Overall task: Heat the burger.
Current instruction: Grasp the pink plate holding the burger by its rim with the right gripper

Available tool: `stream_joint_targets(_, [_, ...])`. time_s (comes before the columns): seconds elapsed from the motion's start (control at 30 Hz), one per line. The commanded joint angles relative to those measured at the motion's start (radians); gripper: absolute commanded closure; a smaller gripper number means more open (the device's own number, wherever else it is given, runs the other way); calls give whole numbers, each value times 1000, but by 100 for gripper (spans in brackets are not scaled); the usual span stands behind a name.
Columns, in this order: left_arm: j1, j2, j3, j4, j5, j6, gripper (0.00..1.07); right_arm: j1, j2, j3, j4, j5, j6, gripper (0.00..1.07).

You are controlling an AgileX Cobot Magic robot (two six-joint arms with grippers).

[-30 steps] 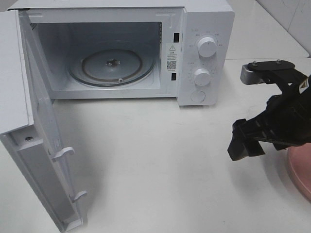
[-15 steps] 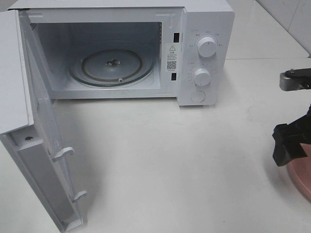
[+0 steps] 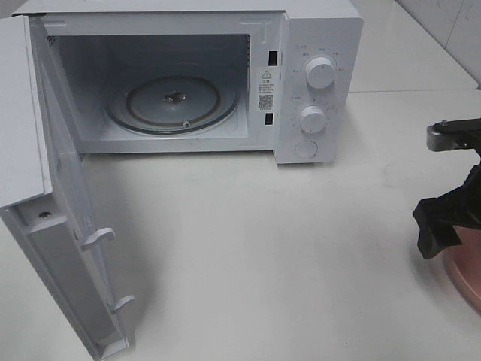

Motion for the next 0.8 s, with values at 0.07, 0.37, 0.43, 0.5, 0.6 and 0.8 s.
stream_joint_targets(0.07, [2,-18,2,-9,-9,-4,7,-6,63,-4,-71,-38,66,20])
stream_joint_targets(0.37, [2,-18,2,-9,-9,-4,7,-17,131,-4,-87,-72,76,21])
stream_joint_targets(0.43, [2,-18,2,-9,-9,-4,7,-17,150,-4,-87,-80,76,21])
stream_joint_targets(0.5, [2,-18,2,-9,-9,-4,7,-17,159,-4,-87,-84,76,21])
stream_joint_targets(0.6, [2,-18,2,-9,-9,-4,7,-17,170,-4,-86,-98,75,21])
stream_joint_targets(0.8, [2,-18,2,-9,-9,-4,7,-17,171,-4,-93,-117,75,22])
